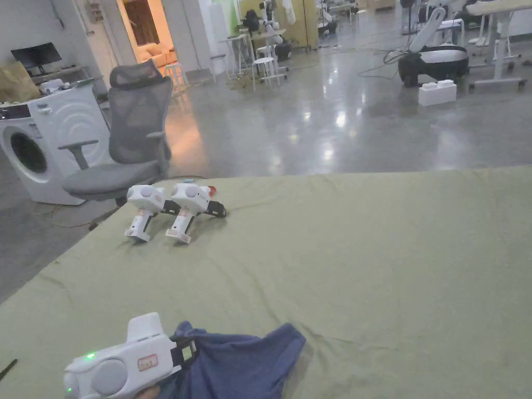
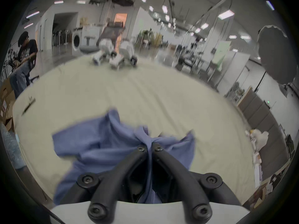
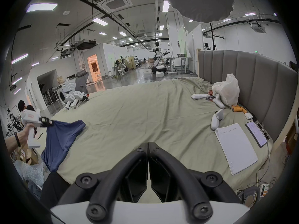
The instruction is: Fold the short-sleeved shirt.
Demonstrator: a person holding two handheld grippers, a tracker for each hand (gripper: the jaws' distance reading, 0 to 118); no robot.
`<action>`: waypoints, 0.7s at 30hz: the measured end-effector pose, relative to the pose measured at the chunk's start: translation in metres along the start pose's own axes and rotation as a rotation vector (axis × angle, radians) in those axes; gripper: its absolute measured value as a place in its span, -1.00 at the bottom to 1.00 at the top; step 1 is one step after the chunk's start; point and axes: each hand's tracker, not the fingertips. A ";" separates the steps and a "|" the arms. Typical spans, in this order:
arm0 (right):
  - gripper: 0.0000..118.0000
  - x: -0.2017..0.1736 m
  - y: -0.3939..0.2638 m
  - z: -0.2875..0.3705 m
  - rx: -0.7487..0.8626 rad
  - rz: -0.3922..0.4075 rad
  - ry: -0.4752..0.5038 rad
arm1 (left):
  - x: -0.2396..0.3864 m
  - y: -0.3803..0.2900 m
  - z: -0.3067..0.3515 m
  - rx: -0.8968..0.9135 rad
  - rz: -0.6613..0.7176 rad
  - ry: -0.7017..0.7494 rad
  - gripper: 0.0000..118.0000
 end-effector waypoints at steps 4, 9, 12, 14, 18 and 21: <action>-1.00 0.010 -0.006 0.014 0.023 -0.044 -0.009 | 0.034 0.053 0.036 0.165 0.044 -0.105 -1.00; -1.00 0.024 -0.011 0.028 0.048 -0.077 -0.044 | 0.133 0.099 0.039 0.213 -0.265 -0.176 -1.00; -1.00 0.032 -0.014 0.033 0.058 -0.108 -0.067 | 0.197 0.085 0.010 0.187 -0.376 -0.250 -1.00; -1.00 0.036 -0.015 0.035 0.057 -0.127 -0.078 | 0.238 0.062 -0.014 0.114 -0.392 -0.332 -1.00; -1.00 0.043 -0.019 0.044 0.060 -0.134 -0.114 | 0.325 -0.026 -0.051 -0.006 -0.495 -0.509 -1.00; -1.00 0.050 -0.024 0.052 0.053 -0.138 -0.144 | 0.381 -0.100 -0.065 -0.145 -0.545 -0.657 -1.00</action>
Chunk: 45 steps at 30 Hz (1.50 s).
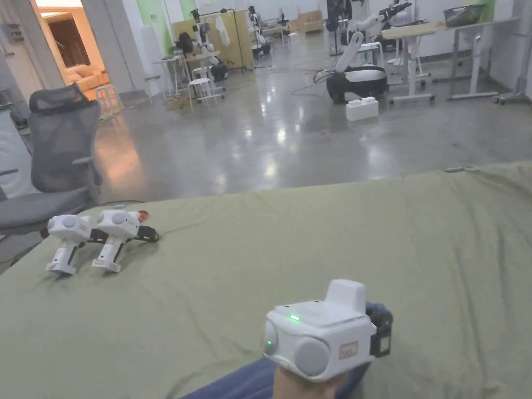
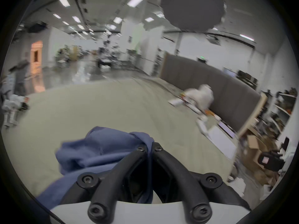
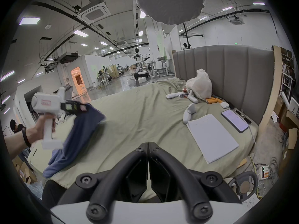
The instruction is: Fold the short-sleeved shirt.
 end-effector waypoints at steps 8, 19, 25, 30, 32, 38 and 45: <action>-1.00 0.020 -0.026 0.022 -0.033 -0.066 -0.099 | 0.147 -0.101 -0.067 -0.239 -0.084 -0.404 -1.00; -1.00 -0.007 -0.015 0.019 -0.011 -0.019 -0.004 | 0.118 -0.093 0.040 -0.063 -0.209 -0.210 0.47; -1.00 -0.046 0.022 0.017 0.096 0.081 0.114 | 0.089 -0.052 0.193 0.306 -0.196 0.135 0.47; -1.00 -0.070 0.056 0.025 0.195 0.155 0.167 | 0.085 -0.053 0.292 0.541 -0.151 0.443 0.39; -1.00 -0.077 0.065 0.029 0.224 0.176 0.165 | 0.088 -0.060 0.320 0.600 -0.170 0.537 0.17; -1.00 -0.086 0.075 0.042 0.274 0.182 0.189 | 0.099 -0.081 0.370 0.632 -0.236 0.742 -0.39; -1.00 -0.096 0.066 0.055 0.310 0.254 0.172 | 0.106 -0.095 0.391 0.615 -0.206 0.769 -1.00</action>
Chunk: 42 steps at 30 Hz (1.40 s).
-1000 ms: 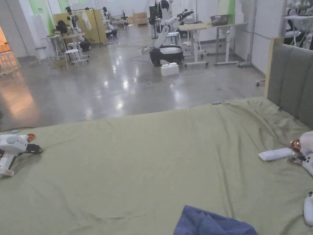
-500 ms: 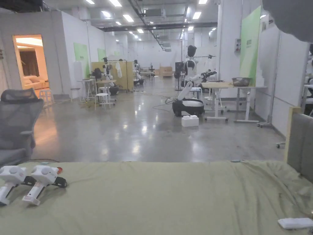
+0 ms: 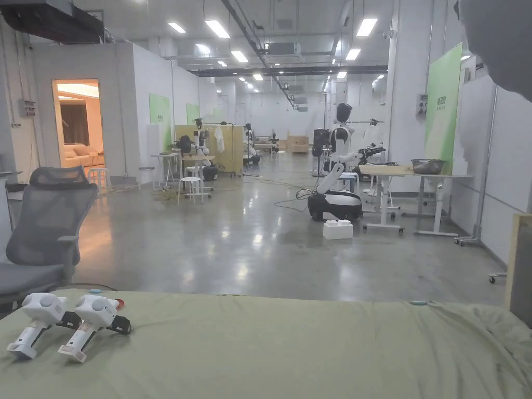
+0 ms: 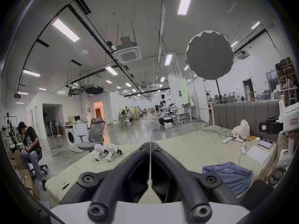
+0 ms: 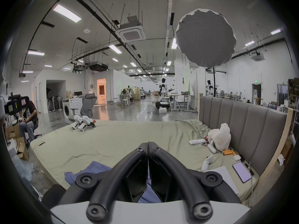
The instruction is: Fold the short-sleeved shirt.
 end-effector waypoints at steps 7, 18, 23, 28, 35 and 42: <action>-1.00 -0.004 0.002 0.001 -0.002 0.018 -0.005 | -0.001 -0.002 -0.005 -0.018 0.014 -0.017 -1.00; -1.00 0.005 -0.020 -0.014 -0.063 -0.028 -0.039 | -0.003 -0.044 -0.068 -0.243 0.116 -0.146 -1.00; -1.00 0.017 -0.041 -0.026 -0.137 -0.042 -0.053 | 0.000 -0.102 -0.147 -0.476 0.228 -0.242 -0.29; -1.00 0.031 -0.063 -0.037 -0.209 -0.083 -0.058 | 0.016 -0.182 -0.252 -0.756 0.262 -0.300 -0.11; -1.00 0.052 -0.090 -0.041 -0.309 -0.089 -0.106 | 0.032 -0.265 -0.338 -0.977 0.238 -0.235 -0.11; -1.00 0.068 -0.109 -0.038 -0.380 -0.124 -0.146 | 0.049 -0.284 -0.354 -1.049 0.204 -0.230 -0.19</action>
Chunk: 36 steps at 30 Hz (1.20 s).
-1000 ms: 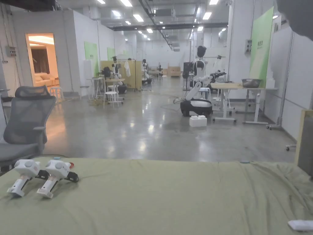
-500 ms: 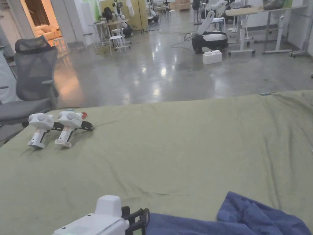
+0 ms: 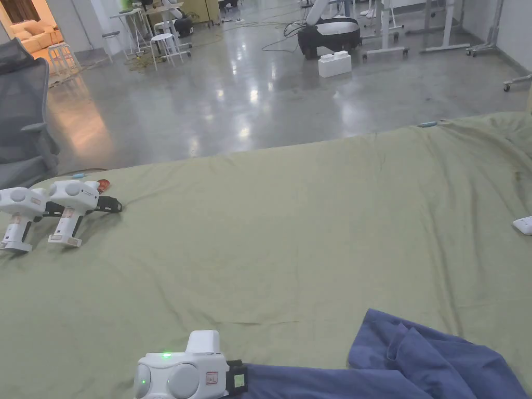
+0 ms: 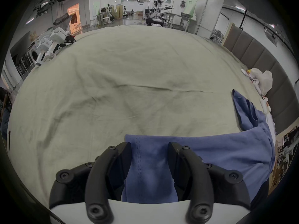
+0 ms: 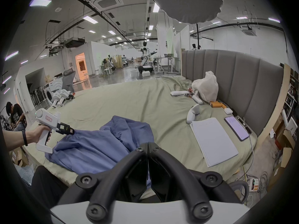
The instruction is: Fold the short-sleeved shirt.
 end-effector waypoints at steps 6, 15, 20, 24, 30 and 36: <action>-1.00 0.003 0.003 -0.009 -0.016 -0.031 0.013 | 0.019 -0.002 -0.004 -0.022 -0.044 0.043 -0.97; 0.41 0.018 0.071 -0.167 -0.252 -0.048 0.116 | 0.023 0.001 -0.014 -0.066 -0.091 0.060 -0.98; 0.28 0.032 0.058 -0.282 -0.451 -0.169 0.093 | 0.018 0.009 -0.014 -0.091 -0.020 0.047 -0.97; 0.15 0.030 0.041 -0.311 -0.554 -0.130 0.054 | 0.018 0.010 -0.016 -0.101 -0.035 0.045 -0.97; -0.93 0.013 0.046 -0.281 -0.510 -0.115 0.136 | 0.016 0.011 -0.014 -0.093 0.013 0.043 -0.97; -0.93 0.011 0.075 -0.230 -0.344 -0.079 0.143 | -0.001 0.011 0.059 0.090 0.076 -0.100 -1.00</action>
